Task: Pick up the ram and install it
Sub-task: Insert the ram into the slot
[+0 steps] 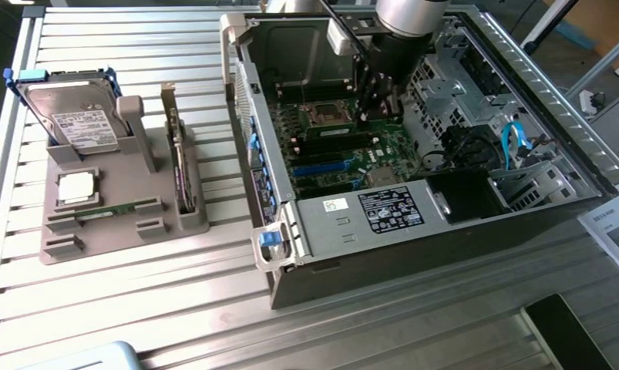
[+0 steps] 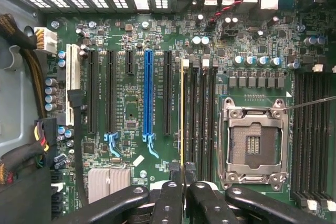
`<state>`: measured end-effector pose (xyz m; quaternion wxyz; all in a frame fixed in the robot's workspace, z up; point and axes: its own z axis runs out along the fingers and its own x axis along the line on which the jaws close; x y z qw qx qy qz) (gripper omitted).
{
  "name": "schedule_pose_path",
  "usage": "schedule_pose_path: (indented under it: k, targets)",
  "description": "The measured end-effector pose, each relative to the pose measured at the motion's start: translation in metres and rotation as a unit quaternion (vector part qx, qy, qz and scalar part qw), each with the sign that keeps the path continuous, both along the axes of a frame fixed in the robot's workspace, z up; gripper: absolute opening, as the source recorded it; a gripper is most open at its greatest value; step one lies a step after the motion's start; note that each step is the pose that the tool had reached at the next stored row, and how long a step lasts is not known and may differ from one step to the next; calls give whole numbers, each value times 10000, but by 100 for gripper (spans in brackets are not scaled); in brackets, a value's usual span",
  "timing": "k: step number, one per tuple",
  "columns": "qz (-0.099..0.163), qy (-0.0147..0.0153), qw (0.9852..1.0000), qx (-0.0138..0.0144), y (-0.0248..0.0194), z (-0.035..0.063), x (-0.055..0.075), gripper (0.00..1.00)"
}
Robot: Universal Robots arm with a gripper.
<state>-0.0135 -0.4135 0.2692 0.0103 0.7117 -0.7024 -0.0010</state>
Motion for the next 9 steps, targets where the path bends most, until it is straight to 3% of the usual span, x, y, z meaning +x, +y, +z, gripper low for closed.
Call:
schedule_pose_path:
  k: [9]
  targets:
    - [0,0,10000,-12,4,-54,0,12]
